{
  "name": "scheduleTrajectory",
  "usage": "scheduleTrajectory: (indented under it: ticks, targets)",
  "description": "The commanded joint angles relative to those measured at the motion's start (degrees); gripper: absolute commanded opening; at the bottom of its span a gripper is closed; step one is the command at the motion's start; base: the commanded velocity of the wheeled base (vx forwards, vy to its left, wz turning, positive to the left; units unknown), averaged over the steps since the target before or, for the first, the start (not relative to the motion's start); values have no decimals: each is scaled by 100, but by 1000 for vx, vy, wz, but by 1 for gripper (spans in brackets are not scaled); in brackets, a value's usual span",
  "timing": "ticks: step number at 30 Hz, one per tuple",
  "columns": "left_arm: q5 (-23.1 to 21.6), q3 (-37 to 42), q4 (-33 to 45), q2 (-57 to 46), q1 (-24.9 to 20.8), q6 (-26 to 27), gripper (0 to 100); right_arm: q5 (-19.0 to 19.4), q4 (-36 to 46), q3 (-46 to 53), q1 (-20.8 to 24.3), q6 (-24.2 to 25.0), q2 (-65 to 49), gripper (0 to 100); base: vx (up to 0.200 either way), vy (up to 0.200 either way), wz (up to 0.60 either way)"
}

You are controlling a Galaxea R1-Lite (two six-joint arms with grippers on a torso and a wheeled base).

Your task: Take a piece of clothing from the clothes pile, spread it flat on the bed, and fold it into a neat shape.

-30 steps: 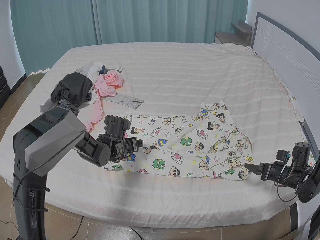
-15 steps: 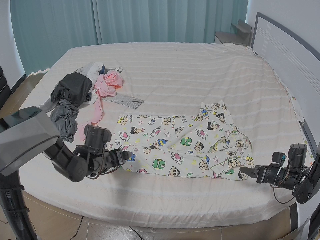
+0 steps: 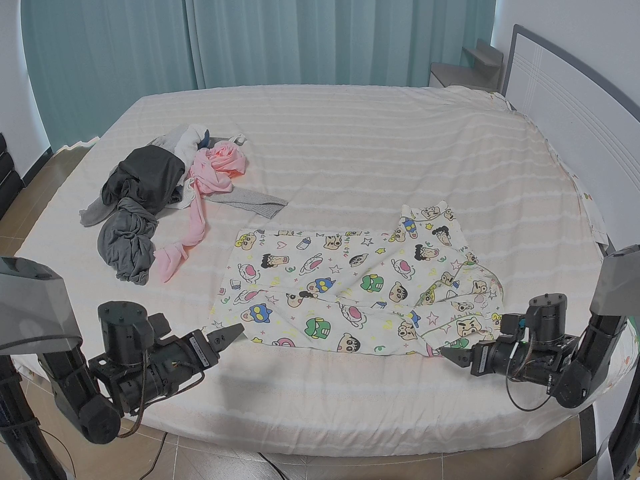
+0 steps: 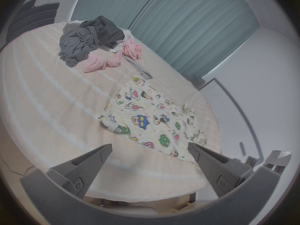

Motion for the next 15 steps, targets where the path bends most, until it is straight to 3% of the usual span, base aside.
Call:
scheduleTrajectory:
  ticks: [1, 5, 10, 12, 15]
  targets:
    - [-448, 1126, -1191, 1062, 85, -429, 100, -497, 471, -1067, 772, 101, 946, 100, 0, 0, 0]
    - [-466, 1082, -1191, 1009, 120, -473, 100, -831, 998, -1638, 966, 118, 885, 100, 0, 0, 0]
    - [-466, 1144, -1191, 719, 76, -491, 100, -1112, 2273, -2438, 1220, 21, 542, 100, 0, 0, 0]
    - [-457, 1152, -1191, 640, 76, -491, 100, -1139, 2466, -2596, 1238, -198, 533, 100, 0, 0, 0]
    - [-466, 1179, -1191, 658, 85, -491, 100, -1508, 2466, -2833, 1168, -682, 568, 100, 0, 0, 0]
